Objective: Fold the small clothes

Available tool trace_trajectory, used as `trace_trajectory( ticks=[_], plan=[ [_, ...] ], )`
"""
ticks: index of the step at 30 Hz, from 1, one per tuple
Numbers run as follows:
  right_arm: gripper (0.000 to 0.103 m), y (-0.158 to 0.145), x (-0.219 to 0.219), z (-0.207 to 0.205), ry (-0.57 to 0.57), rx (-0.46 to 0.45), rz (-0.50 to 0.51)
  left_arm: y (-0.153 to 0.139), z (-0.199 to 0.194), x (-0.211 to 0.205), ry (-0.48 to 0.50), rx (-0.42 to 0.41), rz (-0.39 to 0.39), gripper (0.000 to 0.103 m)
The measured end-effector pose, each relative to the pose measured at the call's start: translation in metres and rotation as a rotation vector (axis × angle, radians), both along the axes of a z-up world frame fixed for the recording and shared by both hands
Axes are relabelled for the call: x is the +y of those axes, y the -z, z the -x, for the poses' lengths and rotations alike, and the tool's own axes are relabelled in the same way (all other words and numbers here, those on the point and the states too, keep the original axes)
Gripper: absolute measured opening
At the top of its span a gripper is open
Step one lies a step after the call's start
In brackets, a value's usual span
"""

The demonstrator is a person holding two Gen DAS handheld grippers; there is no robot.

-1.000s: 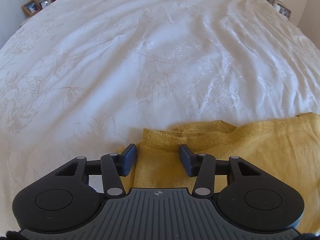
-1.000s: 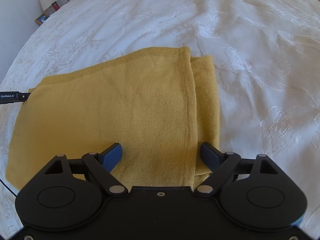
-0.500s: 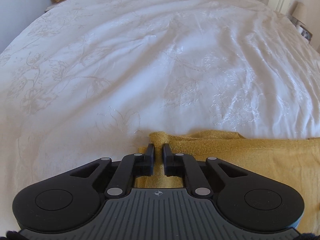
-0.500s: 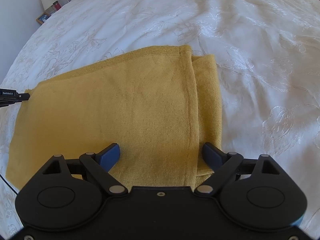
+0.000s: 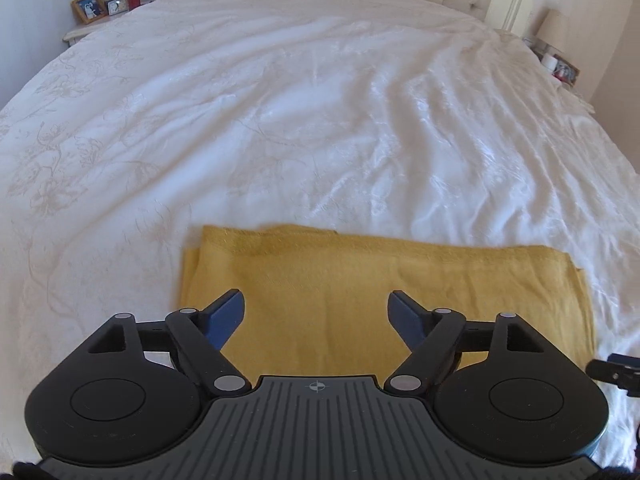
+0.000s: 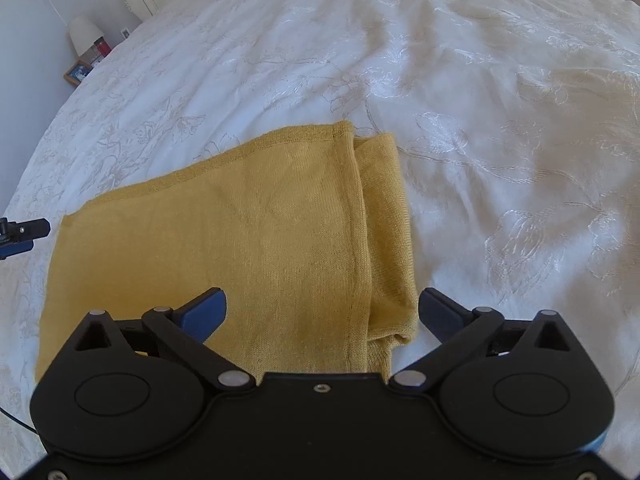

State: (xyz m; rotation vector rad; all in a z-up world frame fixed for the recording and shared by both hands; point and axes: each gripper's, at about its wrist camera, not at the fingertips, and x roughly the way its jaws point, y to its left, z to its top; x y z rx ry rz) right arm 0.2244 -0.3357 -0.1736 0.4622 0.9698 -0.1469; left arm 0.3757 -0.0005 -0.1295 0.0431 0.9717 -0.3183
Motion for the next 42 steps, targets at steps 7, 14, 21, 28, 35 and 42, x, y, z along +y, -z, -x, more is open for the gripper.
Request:
trace_trajectory(
  ticks=[7,14,21,28,35,42],
  plan=[
    [0.102,-0.006,0.004,0.023,0.004,0.015,-0.033,0.019,0.037,-0.022,0.016,0.115,-0.010,0.078],
    [0.102,-0.004,0.006,0.045,0.006,0.035,-0.072,0.024,0.039,-0.049,0.017,0.143,-0.029,0.078],
    [0.102,-0.003,0.000,0.056,0.009,0.038,-0.106,0.032,0.017,-0.080,0.012,0.126,-0.080,0.078],
    [0.102,0.006,-0.006,0.057,-0.019,0.061,-0.143,0.059,0.004,-0.096,-0.008,0.174,-0.142,0.079],
    [0.102,0.020,-0.006,0.060,-0.039,0.090,-0.169,0.076,-0.006,-0.101,-0.005,0.213,-0.167,0.098],
    [0.103,0.027,-0.009,0.060,-0.059,0.099,-0.186,0.082,-0.008,-0.106,-0.016,0.217,-0.192,0.103]
  ],
)
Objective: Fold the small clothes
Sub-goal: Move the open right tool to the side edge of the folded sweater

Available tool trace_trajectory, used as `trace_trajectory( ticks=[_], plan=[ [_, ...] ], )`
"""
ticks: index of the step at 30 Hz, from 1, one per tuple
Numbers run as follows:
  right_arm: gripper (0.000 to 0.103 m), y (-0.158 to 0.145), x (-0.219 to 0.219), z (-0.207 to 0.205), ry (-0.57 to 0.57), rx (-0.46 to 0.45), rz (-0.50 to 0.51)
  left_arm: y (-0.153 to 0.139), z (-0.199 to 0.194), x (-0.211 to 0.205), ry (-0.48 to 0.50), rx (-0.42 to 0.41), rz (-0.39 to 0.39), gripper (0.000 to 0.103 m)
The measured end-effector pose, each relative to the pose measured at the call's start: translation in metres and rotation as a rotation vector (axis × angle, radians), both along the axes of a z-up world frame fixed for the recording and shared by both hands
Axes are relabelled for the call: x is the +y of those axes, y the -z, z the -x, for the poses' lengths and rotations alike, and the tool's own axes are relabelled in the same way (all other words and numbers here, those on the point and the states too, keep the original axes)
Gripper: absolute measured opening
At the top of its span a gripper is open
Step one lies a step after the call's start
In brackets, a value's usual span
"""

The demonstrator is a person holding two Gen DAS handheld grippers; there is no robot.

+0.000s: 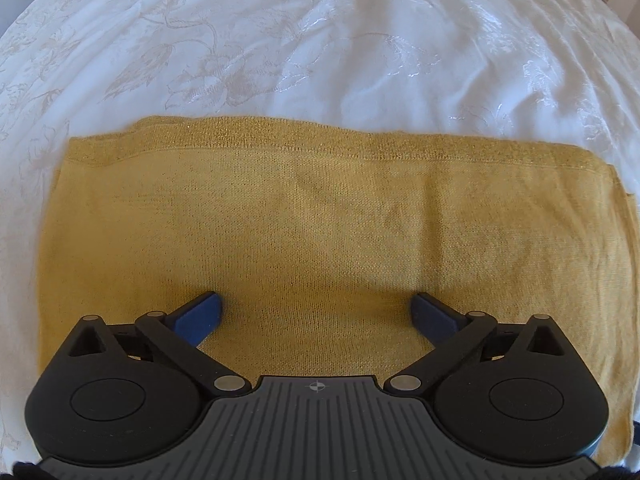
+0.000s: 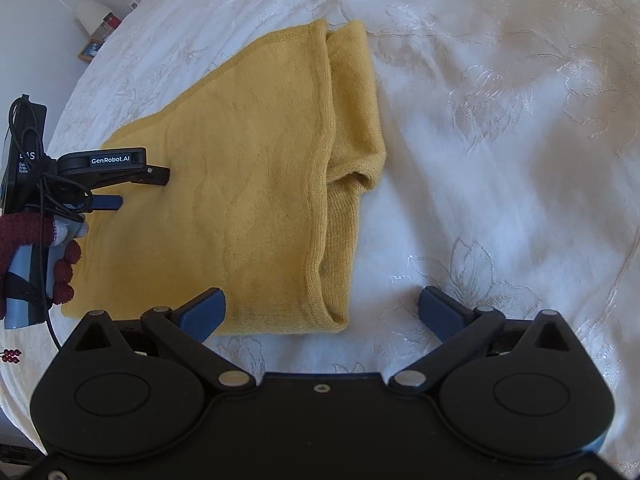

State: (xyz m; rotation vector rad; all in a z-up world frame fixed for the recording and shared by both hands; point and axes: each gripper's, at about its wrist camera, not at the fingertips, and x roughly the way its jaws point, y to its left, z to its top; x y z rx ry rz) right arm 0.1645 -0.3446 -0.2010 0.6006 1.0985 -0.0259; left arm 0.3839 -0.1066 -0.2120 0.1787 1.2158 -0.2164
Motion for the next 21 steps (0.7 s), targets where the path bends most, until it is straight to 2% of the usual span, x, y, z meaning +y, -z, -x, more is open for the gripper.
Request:
trace_trajectory(
  ticks=[7,10,12,13,14,21],
  plan=[
    [0.103,0.006,0.000,-0.001,-0.024,0.002,0.010,0.001,0.007,-0.001,-0.010,-0.021,0.012,0.103],
    [0.103,0.007,0.002,-0.001,-0.020,-0.001,0.013,-0.003,0.006,0.002,0.005,0.004,0.013,0.103],
    [0.103,0.008,0.003,0.000,-0.003,-0.007,0.009,-0.012,0.007,0.004,-0.013,0.014,0.020,0.099],
    [0.103,0.008,0.003,0.001,0.009,-0.013,0.004,-0.016,0.010,0.004,-0.011,0.011,0.021,0.093],
    [0.103,0.009,0.002,0.003,0.020,-0.019,-0.002,-0.020,0.015,0.004,-0.005,0.007,0.018,0.090],
    [0.103,0.013,-0.009,0.009,0.028,-0.044,-0.056,-0.032,0.067,0.002,0.044,-0.020,0.005,0.090]
  ],
)
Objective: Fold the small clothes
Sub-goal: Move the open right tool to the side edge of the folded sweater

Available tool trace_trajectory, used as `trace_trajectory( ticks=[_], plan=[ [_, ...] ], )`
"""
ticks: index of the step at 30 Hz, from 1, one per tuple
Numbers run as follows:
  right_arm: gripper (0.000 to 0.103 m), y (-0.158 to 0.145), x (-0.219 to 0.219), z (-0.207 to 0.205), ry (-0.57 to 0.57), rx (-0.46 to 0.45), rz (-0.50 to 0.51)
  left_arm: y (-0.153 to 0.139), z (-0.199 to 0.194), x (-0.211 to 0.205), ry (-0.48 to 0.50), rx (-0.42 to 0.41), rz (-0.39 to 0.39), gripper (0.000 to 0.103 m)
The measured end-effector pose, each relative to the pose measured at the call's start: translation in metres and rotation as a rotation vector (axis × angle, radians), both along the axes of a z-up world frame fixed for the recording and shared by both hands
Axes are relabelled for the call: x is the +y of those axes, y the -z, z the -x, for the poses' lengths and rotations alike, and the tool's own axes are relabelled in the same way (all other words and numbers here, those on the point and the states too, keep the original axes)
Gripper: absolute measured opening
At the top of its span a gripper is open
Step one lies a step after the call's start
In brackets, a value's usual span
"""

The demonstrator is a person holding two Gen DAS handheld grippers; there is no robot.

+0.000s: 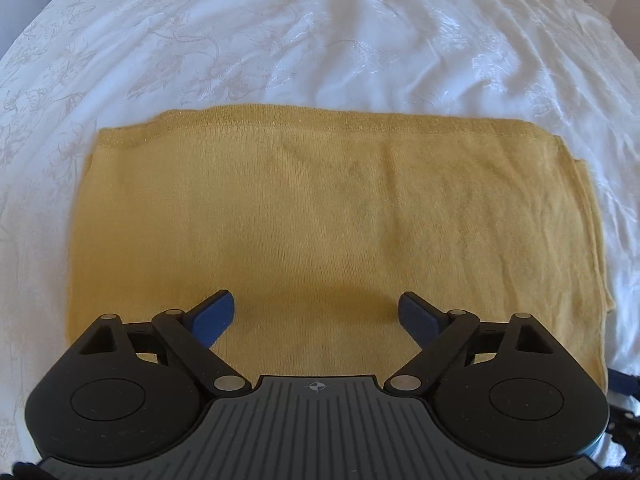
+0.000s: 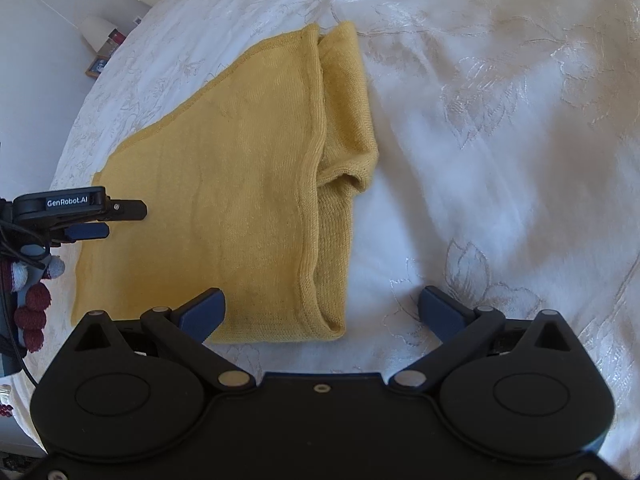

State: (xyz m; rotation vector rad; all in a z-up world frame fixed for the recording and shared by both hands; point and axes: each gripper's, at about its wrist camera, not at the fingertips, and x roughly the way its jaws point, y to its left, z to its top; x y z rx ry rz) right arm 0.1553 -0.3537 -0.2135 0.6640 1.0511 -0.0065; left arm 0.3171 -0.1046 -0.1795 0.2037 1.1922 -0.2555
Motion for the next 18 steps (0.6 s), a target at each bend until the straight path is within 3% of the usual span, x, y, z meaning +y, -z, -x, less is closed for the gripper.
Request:
trace_trajectory(
  ticks=[8,11,18],
  plan=[
    [0.103,-0.004,-0.026,0.004,0.016,-0.015,-0.120,0.021,0.029,0.016,-0.006,0.054,-0.030,0.092],
    [0.102,-0.011,-0.038,0.001,0.048,-0.056,-0.112,0.026,0.028,0.018,-0.006,0.054,-0.025,0.095],
    [0.103,-0.002,-0.059,-0.034,0.032,-0.081,-0.198,0.035,0.023,0.017,-0.024,0.072,-0.027,0.103]
  ],
)
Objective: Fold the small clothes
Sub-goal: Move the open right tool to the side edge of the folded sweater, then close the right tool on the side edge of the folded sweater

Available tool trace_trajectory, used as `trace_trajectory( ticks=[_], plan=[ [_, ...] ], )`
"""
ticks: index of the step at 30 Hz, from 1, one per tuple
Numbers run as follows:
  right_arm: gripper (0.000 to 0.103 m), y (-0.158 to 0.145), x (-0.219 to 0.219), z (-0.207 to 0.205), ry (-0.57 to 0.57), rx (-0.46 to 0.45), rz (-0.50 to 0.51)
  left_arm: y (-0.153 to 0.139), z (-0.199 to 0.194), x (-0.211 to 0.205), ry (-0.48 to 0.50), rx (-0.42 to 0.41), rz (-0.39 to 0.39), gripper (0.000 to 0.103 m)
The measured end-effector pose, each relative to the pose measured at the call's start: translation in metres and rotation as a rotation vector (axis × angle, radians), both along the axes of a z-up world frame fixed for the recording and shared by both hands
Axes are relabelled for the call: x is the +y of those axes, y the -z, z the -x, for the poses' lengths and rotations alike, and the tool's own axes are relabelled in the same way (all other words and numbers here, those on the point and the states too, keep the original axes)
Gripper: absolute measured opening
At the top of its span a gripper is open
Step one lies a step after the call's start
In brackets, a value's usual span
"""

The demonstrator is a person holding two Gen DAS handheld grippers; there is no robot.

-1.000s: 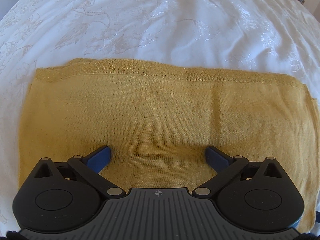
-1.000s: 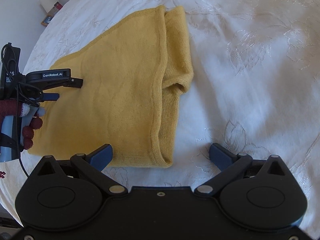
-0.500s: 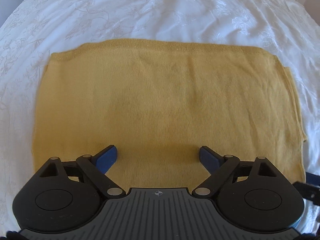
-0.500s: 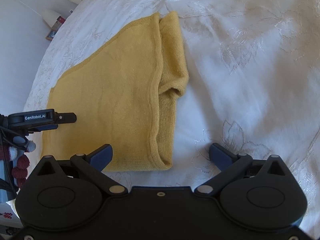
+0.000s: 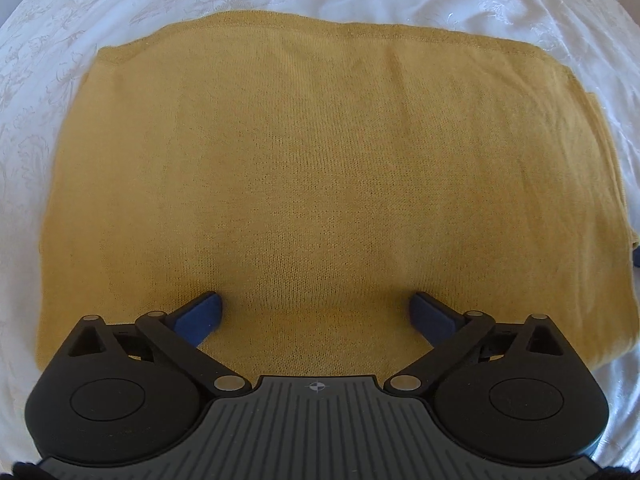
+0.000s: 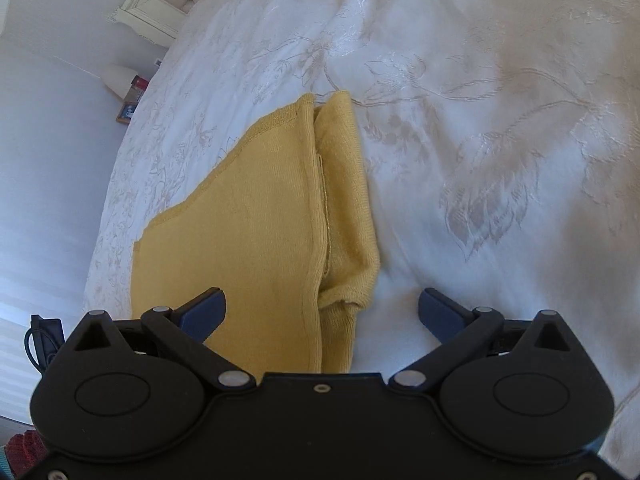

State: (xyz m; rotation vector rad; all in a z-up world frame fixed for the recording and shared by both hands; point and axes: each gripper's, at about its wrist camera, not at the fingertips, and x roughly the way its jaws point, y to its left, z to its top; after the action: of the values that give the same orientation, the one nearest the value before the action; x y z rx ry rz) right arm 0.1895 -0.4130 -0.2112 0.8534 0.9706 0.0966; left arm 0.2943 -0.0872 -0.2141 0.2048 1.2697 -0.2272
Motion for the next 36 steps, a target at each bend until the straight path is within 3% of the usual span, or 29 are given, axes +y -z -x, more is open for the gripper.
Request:
trace_trajectory(
  ticks=[12,17,20,28,30,33,35,36],
  plan=[
    [0.103,0.021,-0.004,-0.038,-0.057,-0.031,-0.144,-0.013,0.007,0.012,-0.008,0.001,0.017,0.102],
    [0.103,0.028,-0.006,-0.051,-0.055,-0.051,-0.222,-0.029,0.014,0.023,-0.041,-0.003,0.045,0.091],
    [0.103,0.031,-0.006,-0.056,-0.059,-0.059,-0.253,-0.039,0.021,0.034,-0.071,-0.009,0.065,0.090],
    [0.102,0.023,0.003,-0.060,-0.105,-0.040,-0.227,-0.066,0.046,0.067,-0.141,-0.033,0.073,0.090],
    [0.096,0.019,0.009,-0.058,-0.111,-0.033,-0.191,-0.070,0.055,0.070,-0.163,-0.039,0.066,0.090],
    [0.064,0.015,0.016,-0.057,-0.117,0.001,-0.114,-0.076,0.067,0.077,-0.197,-0.041,0.059,0.090],
    [0.036,0.014,0.017,-0.056,-0.111,0.035,-0.085,-0.079,0.074,0.085,-0.217,-0.041,0.069,0.090],
    [0.037,0.013,0.017,-0.055,-0.106,0.043,-0.079,-0.079,0.076,0.088,-0.225,-0.037,0.077,0.090]
  ],
)
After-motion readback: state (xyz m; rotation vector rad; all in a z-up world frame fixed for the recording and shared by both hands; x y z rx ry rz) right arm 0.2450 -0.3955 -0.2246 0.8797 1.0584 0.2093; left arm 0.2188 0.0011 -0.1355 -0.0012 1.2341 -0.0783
